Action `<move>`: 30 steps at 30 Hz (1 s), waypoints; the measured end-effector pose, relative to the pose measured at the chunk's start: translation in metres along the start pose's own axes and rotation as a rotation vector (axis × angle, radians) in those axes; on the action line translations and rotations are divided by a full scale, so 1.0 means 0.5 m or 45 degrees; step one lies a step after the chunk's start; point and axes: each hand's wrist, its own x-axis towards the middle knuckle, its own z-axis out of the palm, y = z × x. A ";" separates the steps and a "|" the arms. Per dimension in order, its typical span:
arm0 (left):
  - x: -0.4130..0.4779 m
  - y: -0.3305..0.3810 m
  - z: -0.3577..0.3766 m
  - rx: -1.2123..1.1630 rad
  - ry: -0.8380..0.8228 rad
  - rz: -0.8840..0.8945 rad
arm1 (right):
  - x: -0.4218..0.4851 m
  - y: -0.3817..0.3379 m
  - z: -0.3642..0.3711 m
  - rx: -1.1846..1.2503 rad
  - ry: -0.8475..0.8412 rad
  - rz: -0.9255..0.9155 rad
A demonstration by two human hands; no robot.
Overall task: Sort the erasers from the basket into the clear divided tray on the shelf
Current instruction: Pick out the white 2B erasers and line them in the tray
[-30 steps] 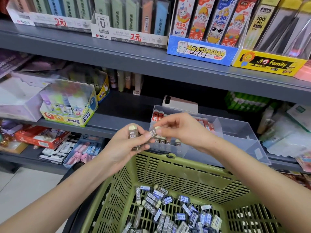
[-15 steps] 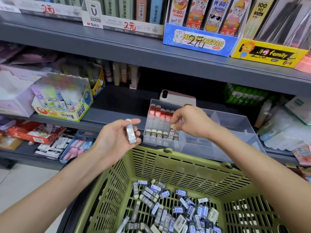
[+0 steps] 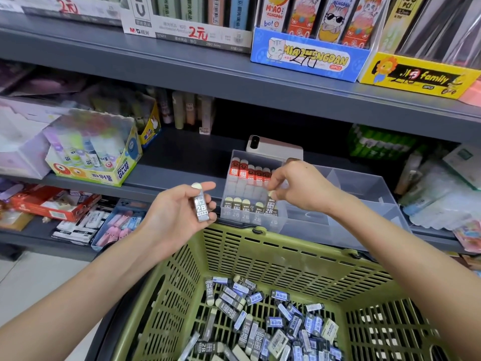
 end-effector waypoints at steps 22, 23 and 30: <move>-0.009 0.001 0.007 0.092 -0.015 0.021 | -0.007 -0.008 0.027 -0.105 0.234 0.045; -0.010 0.001 0.007 0.091 -0.016 0.022 | -0.006 -0.008 0.029 -0.101 0.235 0.049; -0.010 0.000 0.006 0.106 -0.025 0.022 | -0.008 -0.005 0.033 0.006 0.017 0.087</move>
